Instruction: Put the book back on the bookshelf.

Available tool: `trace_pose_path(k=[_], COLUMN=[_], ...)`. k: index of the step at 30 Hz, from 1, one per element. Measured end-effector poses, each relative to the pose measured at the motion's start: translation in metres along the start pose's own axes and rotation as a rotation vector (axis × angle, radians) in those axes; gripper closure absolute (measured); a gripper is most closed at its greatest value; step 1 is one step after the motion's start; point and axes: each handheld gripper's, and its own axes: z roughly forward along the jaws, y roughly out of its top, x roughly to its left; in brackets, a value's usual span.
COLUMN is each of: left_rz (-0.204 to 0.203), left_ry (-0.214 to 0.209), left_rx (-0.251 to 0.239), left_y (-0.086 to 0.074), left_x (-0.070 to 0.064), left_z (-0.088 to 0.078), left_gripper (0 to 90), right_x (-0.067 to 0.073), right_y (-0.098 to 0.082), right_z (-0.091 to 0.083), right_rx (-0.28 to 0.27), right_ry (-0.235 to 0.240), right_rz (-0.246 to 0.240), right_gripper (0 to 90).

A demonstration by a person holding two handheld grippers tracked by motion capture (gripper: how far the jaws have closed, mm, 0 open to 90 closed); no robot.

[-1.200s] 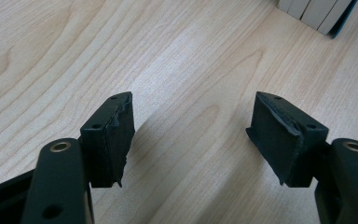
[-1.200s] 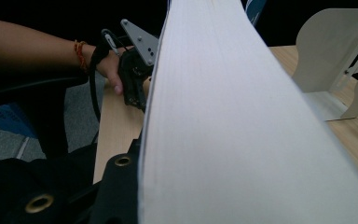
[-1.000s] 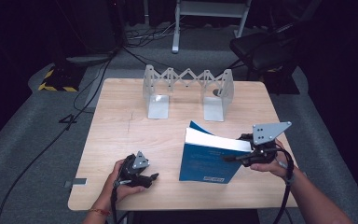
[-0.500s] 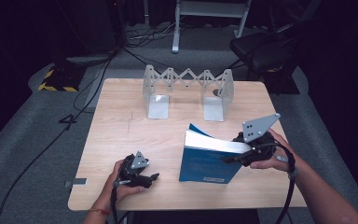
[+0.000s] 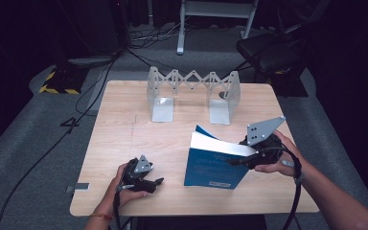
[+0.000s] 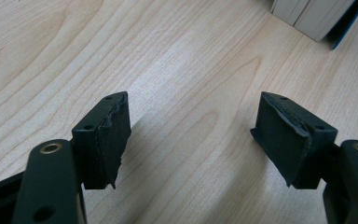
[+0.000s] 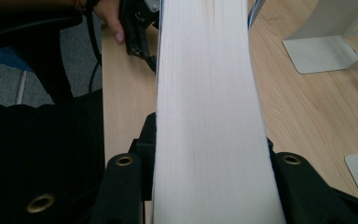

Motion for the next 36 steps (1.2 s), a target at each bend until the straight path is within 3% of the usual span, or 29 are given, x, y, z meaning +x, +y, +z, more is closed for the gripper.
trace_pose_path(k=[9,15,25,31,36], left_rz=[-0.009,-0.007,-0.003,-0.005,-0.008], left_ry=[0.007,0.0,0.0,0.0,0.002], left_rx=[0.001,0.001,0.004,0.007,0.006], left_y=[0.0,0.0,0.001,0.001,0.001], left_x=[-0.001,-0.001,-0.001,-0.001,-0.001], left_z=[0.0,0.0,0.001,0.001,0.001], left_gripper=[27.4,26.8,25.3,24.3,24.2], right_x=[-0.013,-0.033,-0.062,-0.071,-0.09], right_y=[0.009,-0.002,-0.009,-0.006,0.002], right_z=[-0.013,-0.029,-0.052,-0.053,-0.043], right_rx=[0.007,0.006,0.058,0.041,0.025], right_ry=[-0.072,-0.169,-0.318,-0.364,-0.416], right_rz=[0.048,0.111,0.188,0.214,0.257], right_gripper=[61.2,61.2,61.3,61.2,61.2])
